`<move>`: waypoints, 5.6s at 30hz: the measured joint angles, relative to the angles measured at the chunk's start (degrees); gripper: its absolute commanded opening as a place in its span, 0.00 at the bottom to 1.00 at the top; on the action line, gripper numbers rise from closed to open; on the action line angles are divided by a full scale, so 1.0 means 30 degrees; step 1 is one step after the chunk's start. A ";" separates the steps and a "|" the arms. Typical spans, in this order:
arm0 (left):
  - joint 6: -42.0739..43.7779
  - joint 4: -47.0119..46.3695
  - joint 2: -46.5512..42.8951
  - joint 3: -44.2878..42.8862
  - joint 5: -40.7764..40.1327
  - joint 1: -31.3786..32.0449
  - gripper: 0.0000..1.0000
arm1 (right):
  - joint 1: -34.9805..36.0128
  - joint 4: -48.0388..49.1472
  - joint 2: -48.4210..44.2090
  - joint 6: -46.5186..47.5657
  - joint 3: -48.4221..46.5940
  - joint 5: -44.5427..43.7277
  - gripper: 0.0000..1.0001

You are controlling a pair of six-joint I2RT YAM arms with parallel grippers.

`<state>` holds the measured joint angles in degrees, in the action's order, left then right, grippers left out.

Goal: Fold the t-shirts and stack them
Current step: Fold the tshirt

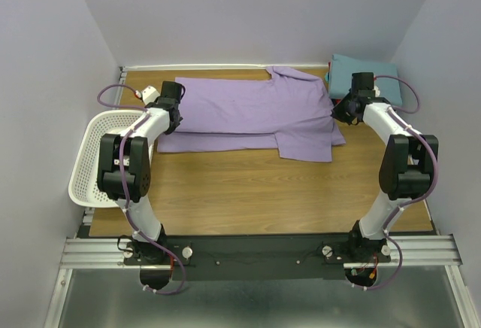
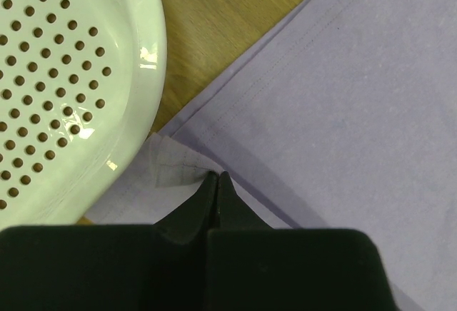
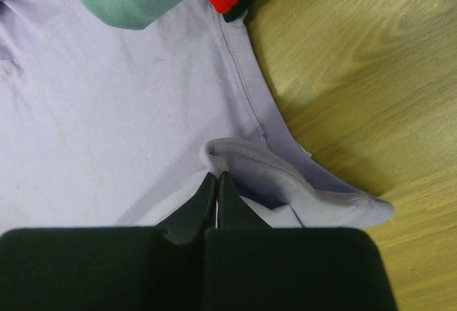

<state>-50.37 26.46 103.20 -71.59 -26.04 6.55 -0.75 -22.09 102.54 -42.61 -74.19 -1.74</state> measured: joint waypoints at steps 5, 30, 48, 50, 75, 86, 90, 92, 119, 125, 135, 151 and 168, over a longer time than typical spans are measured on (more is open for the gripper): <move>0.0000 0.0000 0.0000 -0.0029 0.0073 -0.0022 0.00 | 0.0000 0.0007 0.0022 0.0000 0.0000 0.0000 0.00; 0.1253 -0.2419 -0.3162 0.2703 0.2259 0.1902 0.58 | 0.0364 0.0685 -0.4816 0.1217 0.5326 0.0321 0.86; 0.0321 -0.3606 -0.3184 0.4976 0.3497 0.3235 0.56 | 0.1158 0.1406 -0.5923 0.1013 1.0200 -0.0364 0.40; 0.0321 -0.3657 -0.3184 0.4976 0.3570 0.3235 0.56 | 0.1253 0.1610 -0.5537 0.0954 1.0193 -0.0379 0.35; 0.0335 -0.3140 -0.0750 0.2237 0.3810 0.3220 0.56 | 0.1479 0.2302 -0.0007 0.0517 0.0750 0.1326 0.00; 0.0364 -0.2331 0.0364 0.0328 0.3796 0.2710 0.56 | 0.1559 0.2455 0.4728 0.0750 -0.5246 0.2492 0.01; 0.0437 -0.2288 0.0372 0.0255 0.3789 0.2550 0.56 | 0.1654 0.2907 0.5486 0.0954 -0.6120 0.2550 0.00; 0.0474 -0.2259 0.0393 0.0255 0.3789 0.2441 0.56 | 0.1712 0.3191 0.5690 0.1064 -0.6295 0.2637 0.01; 0.0648 -0.1741 0.1326 -0.0386 0.3781 0.1778 0.56 | 0.1880 0.8852 0.6047 0.1224 -0.5880 0.4175 0.00; 0.0648 -0.1705 0.1326 -0.0386 0.3789 0.1727 0.55 | 0.1880 0.9056 0.6623 0.1311 -0.5770 0.4342 0.51; 0.0634 -0.2011 0.1217 0.0386 0.3869 0.1727 0.56 | 0.1880 0.7934 0.4809 0.1727 -0.2761 0.3585 0.73; -0.0044 -0.3228 0.0321 0.2514 0.3905 0.1727 0.55 | 0.1880 0.6331 0.0532 0.1552 0.4860 0.1260 0.70; -0.1727 -0.4750 -0.1362 0.5217 0.3330 0.2200 0.54 | 0.1457 0.7315 -0.3585 0.0146 1.0018 0.0102 0.70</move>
<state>-55.55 12.21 99.11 -55.94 -16.05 13.15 3.62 -0.14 91.79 -42.17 -44.14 -1.43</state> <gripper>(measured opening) 0.534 0.697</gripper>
